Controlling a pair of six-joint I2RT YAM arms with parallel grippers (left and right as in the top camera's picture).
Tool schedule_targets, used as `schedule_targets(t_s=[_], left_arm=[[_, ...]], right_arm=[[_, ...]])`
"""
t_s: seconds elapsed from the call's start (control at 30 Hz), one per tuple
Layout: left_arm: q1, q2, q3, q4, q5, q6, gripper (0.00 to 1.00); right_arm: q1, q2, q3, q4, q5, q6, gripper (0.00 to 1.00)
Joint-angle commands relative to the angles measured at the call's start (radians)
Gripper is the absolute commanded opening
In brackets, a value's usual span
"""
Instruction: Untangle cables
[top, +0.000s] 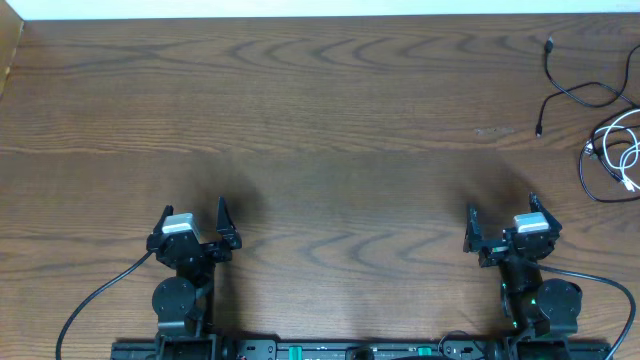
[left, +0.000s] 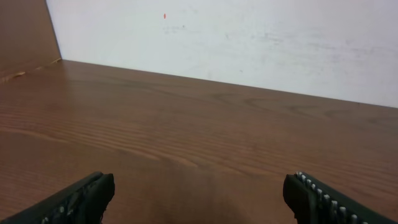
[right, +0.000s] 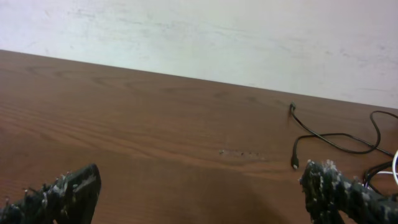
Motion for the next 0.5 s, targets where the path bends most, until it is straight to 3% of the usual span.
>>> schedule_targets(t_s=[0.0, 0.47], left_arm=[[0.005, -0.010, -0.017, -0.042, -0.024, 0.017, 0.92], [0.005, -0.010, -0.017, -0.042, -0.024, 0.017, 0.92]], right_arm=[[0.005, -0.006, -0.002, -0.004, 0.003, 0.001, 0.99], [0.005, -0.006, -0.002, -0.004, 0.004, 0.001, 0.99]])
